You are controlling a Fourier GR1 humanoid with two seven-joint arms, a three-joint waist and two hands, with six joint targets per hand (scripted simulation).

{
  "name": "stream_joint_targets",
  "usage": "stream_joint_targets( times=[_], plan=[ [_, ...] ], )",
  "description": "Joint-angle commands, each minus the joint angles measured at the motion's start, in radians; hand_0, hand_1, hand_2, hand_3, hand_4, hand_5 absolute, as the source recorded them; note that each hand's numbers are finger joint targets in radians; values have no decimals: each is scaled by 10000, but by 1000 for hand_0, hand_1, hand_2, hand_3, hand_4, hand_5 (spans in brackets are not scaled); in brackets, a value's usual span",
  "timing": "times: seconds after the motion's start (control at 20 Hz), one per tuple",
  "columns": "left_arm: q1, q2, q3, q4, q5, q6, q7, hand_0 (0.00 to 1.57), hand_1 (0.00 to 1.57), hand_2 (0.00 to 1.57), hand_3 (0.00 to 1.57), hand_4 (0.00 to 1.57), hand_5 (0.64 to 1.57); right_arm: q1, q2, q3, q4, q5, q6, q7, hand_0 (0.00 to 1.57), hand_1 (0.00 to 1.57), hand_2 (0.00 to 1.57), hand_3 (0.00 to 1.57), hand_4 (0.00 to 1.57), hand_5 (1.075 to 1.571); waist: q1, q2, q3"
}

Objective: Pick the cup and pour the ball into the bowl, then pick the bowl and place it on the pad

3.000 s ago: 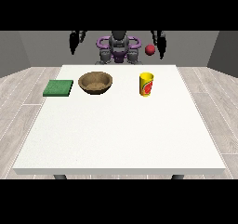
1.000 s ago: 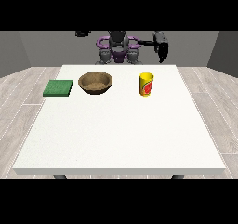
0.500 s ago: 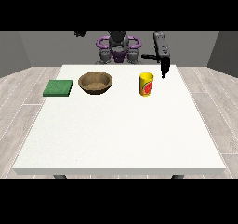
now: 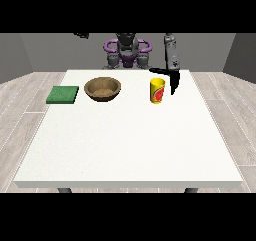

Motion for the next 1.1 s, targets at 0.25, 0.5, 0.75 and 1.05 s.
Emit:
stream_joint_targets(
  times=[0.25,0.5,0.75,1.05],
  plan=[
    [-487,229,384,2138,-66,53,-1845,0,0,0,0,0,1431,397,-578,-963,-1394,-947,829,50,0,0,0,0,0,1567,-740,605,-4],
    [-1402,892,931,3002,418,-411,-1937,0,0,0,0,0,1439,103,-1134,-1919,-1770,-1612,1104,425,0,0,0,0,0,1566,-912,1211,-5],
    [-480,720,300,2818,-1300,2755,-3426,1322,1322,1571,1571,1025,1487,245,-1278,-2226,-1750,-2224,1449,405,0,0,0,0,0,1560,-1334,1256,2],
    [-659,419,-276,2830,-1791,3260,-2621,1335,1335,1571,1571,1053,1478,1357,-1320,-2808,-724,-2634,2290,-128,0,0,0,0,105,1559,-807,-74,14]
  ],
)
